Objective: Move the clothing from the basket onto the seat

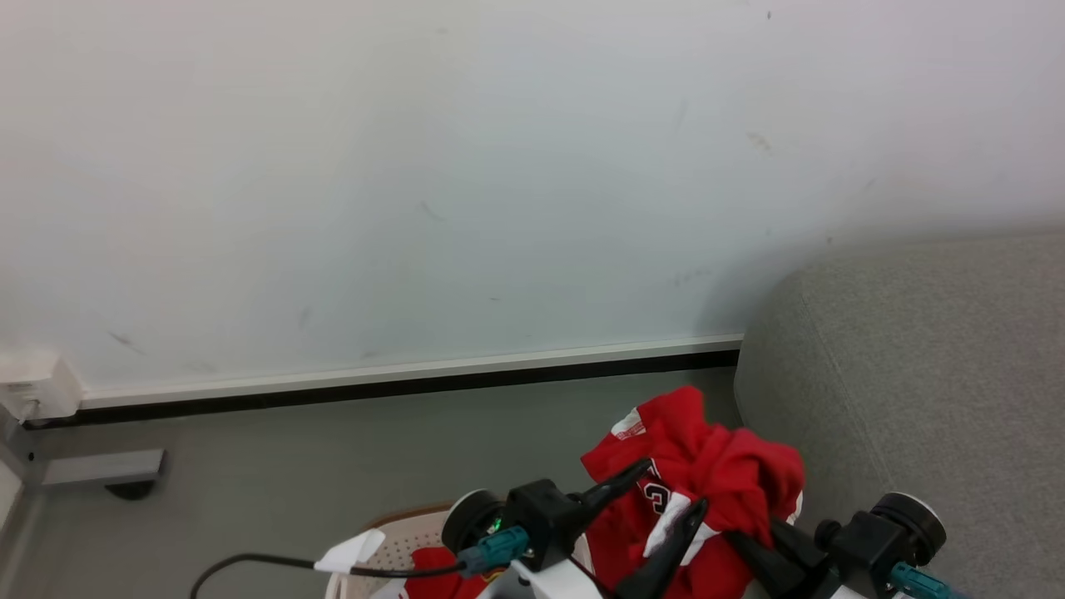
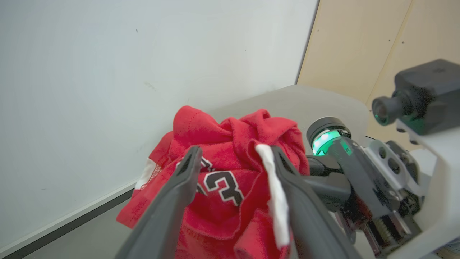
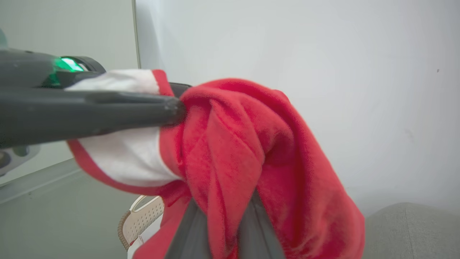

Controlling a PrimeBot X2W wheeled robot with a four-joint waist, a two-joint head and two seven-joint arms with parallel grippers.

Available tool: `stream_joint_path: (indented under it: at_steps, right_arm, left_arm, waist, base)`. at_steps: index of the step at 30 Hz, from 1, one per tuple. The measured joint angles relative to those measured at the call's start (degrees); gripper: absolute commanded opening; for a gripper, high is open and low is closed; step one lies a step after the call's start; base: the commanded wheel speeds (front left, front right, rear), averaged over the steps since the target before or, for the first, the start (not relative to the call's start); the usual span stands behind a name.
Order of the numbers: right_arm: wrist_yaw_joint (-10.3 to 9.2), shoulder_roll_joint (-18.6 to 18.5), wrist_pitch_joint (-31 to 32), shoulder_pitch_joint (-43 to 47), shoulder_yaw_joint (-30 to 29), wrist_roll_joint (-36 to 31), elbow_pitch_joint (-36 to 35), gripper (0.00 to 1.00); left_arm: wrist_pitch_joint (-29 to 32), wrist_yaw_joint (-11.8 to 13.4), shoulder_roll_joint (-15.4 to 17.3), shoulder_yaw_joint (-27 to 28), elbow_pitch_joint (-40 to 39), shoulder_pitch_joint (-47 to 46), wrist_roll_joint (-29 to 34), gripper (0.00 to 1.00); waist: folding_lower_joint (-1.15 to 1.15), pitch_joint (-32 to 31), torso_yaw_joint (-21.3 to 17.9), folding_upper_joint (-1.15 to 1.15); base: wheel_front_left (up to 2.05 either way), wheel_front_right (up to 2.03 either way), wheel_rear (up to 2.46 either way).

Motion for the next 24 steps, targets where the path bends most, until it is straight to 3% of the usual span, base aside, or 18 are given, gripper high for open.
stream_joint_path:
  at_steps: [8, 24]
  right_arm:
    - [0.01, -2.4, 0.0, 0.9, -3.6, -0.4, -1.1, 0.0]
    - [0.01, -6.8, 0.0, 1.4, -9.3, -0.2, -4.9, 0.0]
  left_arm:
    - [-3.0, 0.9, 0.8, 0.0, 3.2, -0.4, 1.1, 1.0]
    - [-6.6, 1.1, -0.8, -1.5, 8.9, -1.9, 0.4, 1.0]
  waist:
    - [0.0, 0.1, -4.0, 0.0]
    - [0.0, 1.8, -15.2, 0.0]
  base:
    - [0.0, 0.0, 0.0]
    - [0.0, 0.0, 0.0]
